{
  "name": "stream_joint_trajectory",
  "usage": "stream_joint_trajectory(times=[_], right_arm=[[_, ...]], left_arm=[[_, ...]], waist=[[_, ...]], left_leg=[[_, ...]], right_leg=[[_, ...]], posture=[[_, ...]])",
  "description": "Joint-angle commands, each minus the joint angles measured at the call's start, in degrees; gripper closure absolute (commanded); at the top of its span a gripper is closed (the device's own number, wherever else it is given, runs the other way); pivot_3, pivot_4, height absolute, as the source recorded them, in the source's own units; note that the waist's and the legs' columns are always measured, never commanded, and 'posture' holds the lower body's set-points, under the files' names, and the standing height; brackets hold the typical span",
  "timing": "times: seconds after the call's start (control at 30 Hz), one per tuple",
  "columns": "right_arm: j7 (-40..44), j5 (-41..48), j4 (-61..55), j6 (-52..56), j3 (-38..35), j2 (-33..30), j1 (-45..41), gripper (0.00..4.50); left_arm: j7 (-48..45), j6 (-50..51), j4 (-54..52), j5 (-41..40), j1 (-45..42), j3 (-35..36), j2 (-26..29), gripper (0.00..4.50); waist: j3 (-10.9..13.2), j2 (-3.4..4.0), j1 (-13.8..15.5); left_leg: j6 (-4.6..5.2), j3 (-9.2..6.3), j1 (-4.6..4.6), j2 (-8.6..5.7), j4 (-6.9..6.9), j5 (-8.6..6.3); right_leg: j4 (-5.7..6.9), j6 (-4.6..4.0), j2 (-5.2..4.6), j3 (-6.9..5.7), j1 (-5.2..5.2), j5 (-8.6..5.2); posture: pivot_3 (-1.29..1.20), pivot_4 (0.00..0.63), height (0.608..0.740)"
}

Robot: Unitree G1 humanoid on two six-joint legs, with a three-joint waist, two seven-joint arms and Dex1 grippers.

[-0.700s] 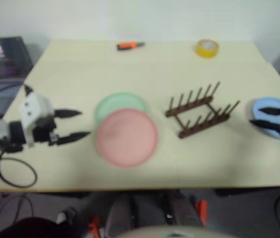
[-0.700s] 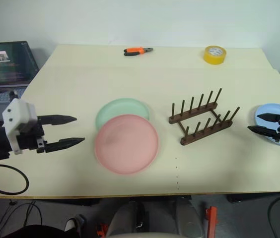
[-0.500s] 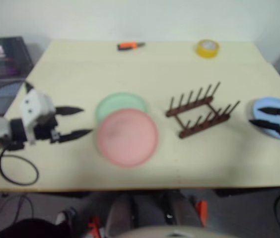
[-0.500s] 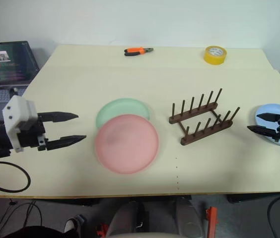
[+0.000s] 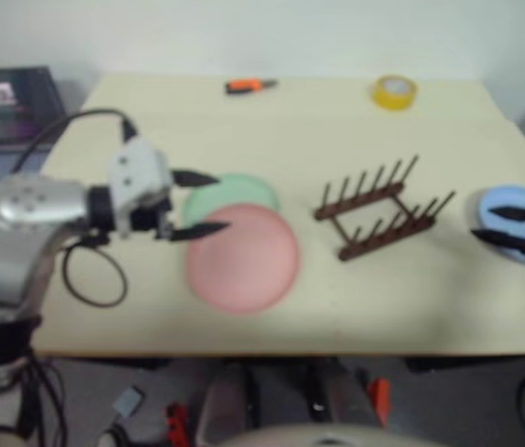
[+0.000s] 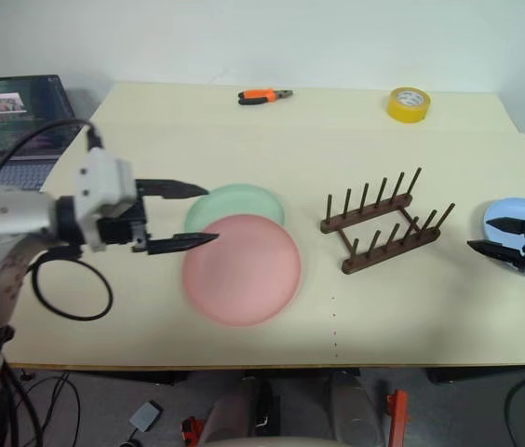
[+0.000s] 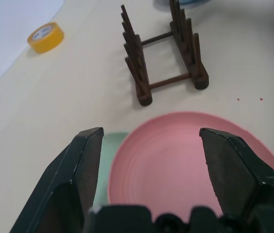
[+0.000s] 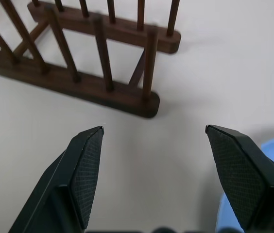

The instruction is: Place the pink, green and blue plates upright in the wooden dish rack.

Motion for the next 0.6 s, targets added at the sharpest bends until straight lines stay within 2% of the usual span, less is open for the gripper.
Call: stream_joint_trajectory(times=[0.03,0.37,0.6], right_arm=[[-1.0,1.6,-3.9,1.1,-3.7,-3.1,1.8,0.84],[-3.1,6.2,-23.8,9.0,-14.8,-6.8,15.1,0.84],[-4.7,7.2,-28.6,11.0,-18.6,-6.1,19.8,0.84]], left_arm=[[2.1,2.1,0.4,4.0,-4.1,-6.0,-2.7,1.00],[4.3,7.6,5.5,10.8,-12.2,-18.9,-14.2,1.00],[6.0,17.1,8.4,12.4,-16.7,-25.0,-22.7,1.00]], waist=[[0.0,0.00,-0.1],[0.0,0.03,-0.1],[0.0,-0.04,-0.1]], left_leg=[[0.00,0.00,0.01,-0.02,0.00,0.00],[-0.01,-0.12,0.31,-0.04,0.02,0.01],[-0.01,-0.15,0.52,-0.04,0.02,0.00]], right_leg=[[-0.01,0.01,0.00,0.00,0.03,0.00],[0.06,0.01,0.12,-0.03,0.31,-0.01],[-0.08,0.02,0.04,0.00,0.59,-0.02]], posture=[[0.00,0.150,0.740],[0.00,0.150,0.740],[0.00,0.150,0.740]])
